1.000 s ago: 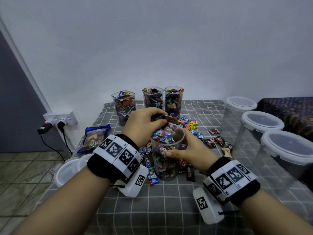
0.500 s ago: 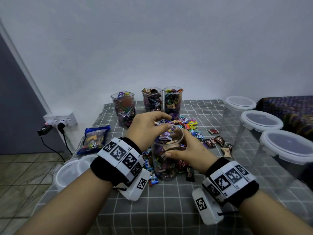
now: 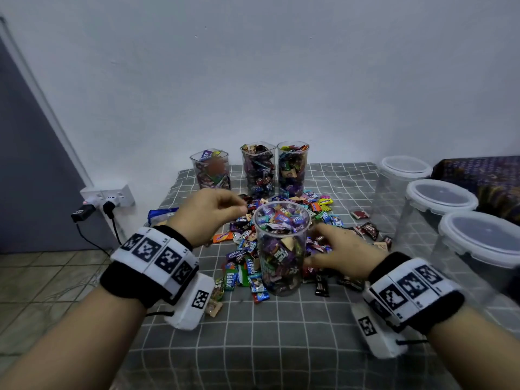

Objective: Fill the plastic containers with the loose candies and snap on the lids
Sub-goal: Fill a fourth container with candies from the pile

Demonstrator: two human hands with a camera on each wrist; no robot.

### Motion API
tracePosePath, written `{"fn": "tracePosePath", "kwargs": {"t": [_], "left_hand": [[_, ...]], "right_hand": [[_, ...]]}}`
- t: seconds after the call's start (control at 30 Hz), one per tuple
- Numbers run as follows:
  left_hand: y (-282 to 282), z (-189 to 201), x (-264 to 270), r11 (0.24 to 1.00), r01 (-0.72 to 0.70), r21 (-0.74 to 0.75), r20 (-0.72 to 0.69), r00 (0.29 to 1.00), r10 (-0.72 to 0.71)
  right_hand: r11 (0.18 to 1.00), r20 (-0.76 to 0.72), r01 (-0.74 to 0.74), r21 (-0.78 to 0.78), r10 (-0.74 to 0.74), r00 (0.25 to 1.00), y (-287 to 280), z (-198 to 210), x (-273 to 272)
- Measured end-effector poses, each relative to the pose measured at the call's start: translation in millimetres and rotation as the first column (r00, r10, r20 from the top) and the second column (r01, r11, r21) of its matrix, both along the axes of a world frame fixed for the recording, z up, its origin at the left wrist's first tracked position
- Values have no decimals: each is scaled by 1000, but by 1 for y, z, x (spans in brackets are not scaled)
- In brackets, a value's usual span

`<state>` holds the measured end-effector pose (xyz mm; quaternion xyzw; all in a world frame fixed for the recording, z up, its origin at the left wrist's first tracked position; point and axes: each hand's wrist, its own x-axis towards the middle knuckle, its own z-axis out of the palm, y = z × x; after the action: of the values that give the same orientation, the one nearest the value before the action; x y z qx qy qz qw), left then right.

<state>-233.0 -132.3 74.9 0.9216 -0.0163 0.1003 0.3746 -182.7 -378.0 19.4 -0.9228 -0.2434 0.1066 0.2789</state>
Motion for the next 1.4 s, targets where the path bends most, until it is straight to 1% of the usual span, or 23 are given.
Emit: {"fn": "tracePosePath", "kwargs": {"t": [0.07, 0.13, 0.2, 0.27, 0.33, 0.37, 0.4, 0.43, 0.5, 0.53, 0.63, 0.73, 0.77, 0.83, 0.87, 0.93, 1.03, 1.1, 1.17, 1.3, 1.33, 1.4], "left_hand": [[11, -5, -3, 988, 36, 152, -212, 977, -3], [15, -14, -5, 961, 119, 251, -428, 904, 0], [15, -26, -5, 949, 184, 258, -599, 801, 8], [11, -38, -6, 954, 218, 207, -734, 679, 5], [8, -50, -7, 968, 203, 149, -817, 577, 5], [6, -55, -7, 970, 187, 155, -832, 553, 26], [4, -59, -6, 970, 164, 180, -831, 553, 61], [3, -63, -5, 960, 155, 235, -811, 576, 106], [3, -66, 0, 913, 174, 370, -742, 646, 177], [2, -68, 2, 898, 171, 405, -709, 679, 191], [-1, -70, 8, 890, 163, 425, -622, 768, 156], [-1, -71, 15, 893, 133, 430, -505, 855, 116], [0, -71, 16, 894, 95, 438, -465, 875, 135], [3, -69, 18, 872, -5, 489, -370, 905, 212], [3, -69, 18, 859, -39, 511, -332, 912, 239], [4, -69, 18, 855, -42, 517, -341, 906, 250], [2, -75, 21, 893, 72, 445, -488, 855, 175], [-5, -75, 21, 901, 149, 407, -543, 833, 107], [-12, -76, 21, 868, 219, 446, -548, 834, 71], [-24, -79, 20, 776, 291, 560, -547, 833, 82], [-25, -81, 20, 767, 295, 570, -548, 832, 88], [-26, -83, 21, 780, 295, 552, -563, 822, 88]], "right_hand": [[977, 56, 28, -210, -17, 998, -9, 4, 3], [933, 82, 38, -358, -9, 997, -13, 4, 3], [867, 42, 34, -498, -15, 999, -13, 5, 3], [793, -33, 4, -609, -30, 999, -12, 3, 3], [746, -96, -32, -665, -43, 994, -10, -1, 3], [737, -108, -37, -674, -49, 993, -9, -3, 5], [737, -111, -35, -675, -55, 992, -8, -6, 7], [740, -109, -28, -672, -62, 992, -7, -9, 9], [755, -98, -9, -656, -74, 992, -5, -13, 14], [769, -96, 0, -640, -80, 992, -3, -14, 16], [828, -105, 2, -561, -74, 992, 1, -14, 20], [909, -59, 41, -416, -72, 996, 1, -14, 27], [926, -16, 80, -370, -92, 996, -1, -14, 29], [935, 81, 172, -312, -154, 985, -7, -13, 34], [931, 113, 204, -303, -178, 978, -9, -14, 36], [920, 119, 206, -334, -175, 977, -12, -16, 39], [911, -43, 84, -404, -111, 993, -12, -25, 41], [913, -123, 22, -407, -78, 989, -9, -30, 41], [897, -118, -14, -441, -43, 992, -5, -34, 39], [825, -81, -79, -560, 40, 996, 4, -33, 32], [816, -65, -86, -572, 59, 996, 6, -33, 31], [817, -29, -83, -571, 81, 996, 9, -31, 29]]}}
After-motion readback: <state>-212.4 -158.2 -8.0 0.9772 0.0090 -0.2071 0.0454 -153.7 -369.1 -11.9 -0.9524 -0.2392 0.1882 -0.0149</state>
